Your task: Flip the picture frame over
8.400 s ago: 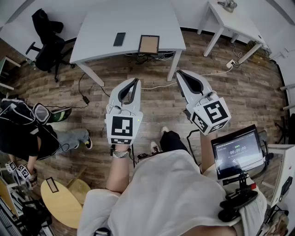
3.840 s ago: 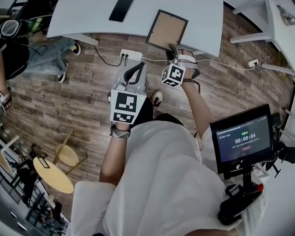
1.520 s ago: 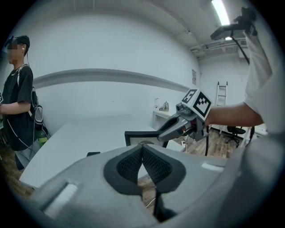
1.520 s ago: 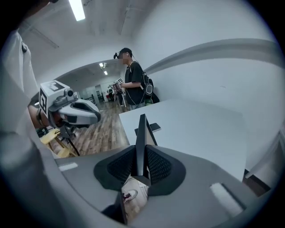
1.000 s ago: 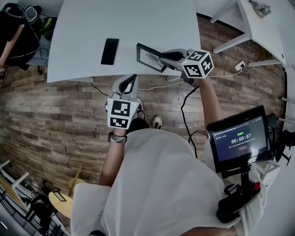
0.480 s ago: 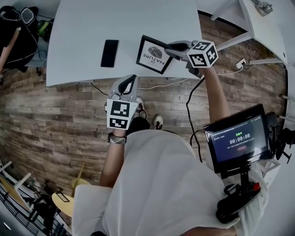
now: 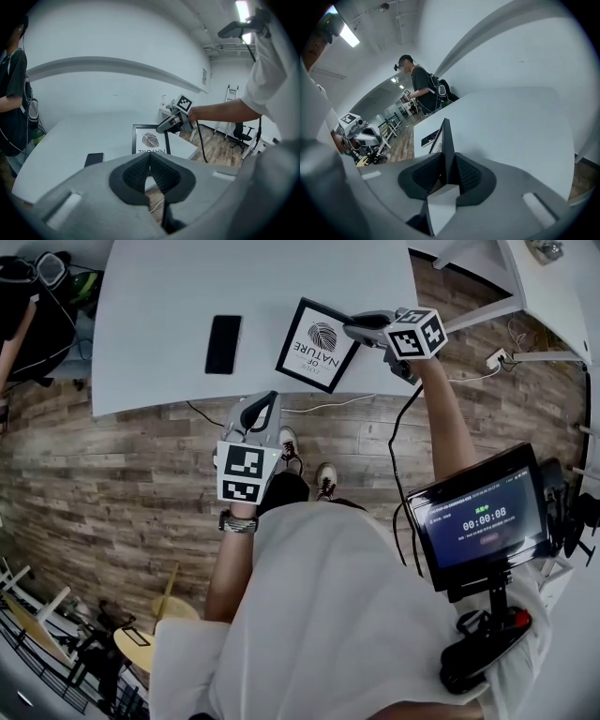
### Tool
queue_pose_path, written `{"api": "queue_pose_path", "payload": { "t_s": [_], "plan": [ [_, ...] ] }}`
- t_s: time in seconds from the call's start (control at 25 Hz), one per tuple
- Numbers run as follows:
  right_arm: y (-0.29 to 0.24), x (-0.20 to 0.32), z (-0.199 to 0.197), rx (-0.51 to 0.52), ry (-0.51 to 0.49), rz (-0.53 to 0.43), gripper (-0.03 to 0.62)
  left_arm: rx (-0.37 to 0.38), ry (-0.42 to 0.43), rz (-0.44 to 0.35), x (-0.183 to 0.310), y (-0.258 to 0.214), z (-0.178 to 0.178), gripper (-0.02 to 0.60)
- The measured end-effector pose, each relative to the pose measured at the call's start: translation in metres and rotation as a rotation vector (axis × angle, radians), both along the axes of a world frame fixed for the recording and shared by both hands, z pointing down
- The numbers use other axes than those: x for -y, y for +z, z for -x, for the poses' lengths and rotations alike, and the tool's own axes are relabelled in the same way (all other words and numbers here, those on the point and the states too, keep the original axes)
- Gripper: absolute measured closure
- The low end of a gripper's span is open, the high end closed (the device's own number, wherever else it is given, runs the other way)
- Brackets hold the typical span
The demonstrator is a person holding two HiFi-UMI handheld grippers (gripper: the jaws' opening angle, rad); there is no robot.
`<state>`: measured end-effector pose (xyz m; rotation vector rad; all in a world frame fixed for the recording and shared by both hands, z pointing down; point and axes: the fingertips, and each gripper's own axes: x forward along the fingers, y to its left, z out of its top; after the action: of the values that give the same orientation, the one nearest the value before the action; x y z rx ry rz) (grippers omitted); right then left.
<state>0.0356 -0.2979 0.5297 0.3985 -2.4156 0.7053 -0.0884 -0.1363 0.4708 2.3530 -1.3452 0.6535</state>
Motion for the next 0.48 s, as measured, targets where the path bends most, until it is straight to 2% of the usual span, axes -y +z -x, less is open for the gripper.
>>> {"api": "queue_pose_path", "payload": {
  "t_s": [0.2,0.32,0.48],
  "plan": [
    [0.048,0.023,0.011,0.065,0.045,0.088,0.502,-0.008,-0.001,0.036,0.024,0.038,0.018,0.575],
    [0.056,0.023,0.006,0.107,0.085,0.138,0.500,-0.029,0.005,0.059,0.021,0.041,0.017,0.575],
    [0.065,0.017,-0.002,0.094,0.111,0.140,0.490,-0.023,0.016,0.076,0.014,0.042,0.013,0.575]
  ]
}}
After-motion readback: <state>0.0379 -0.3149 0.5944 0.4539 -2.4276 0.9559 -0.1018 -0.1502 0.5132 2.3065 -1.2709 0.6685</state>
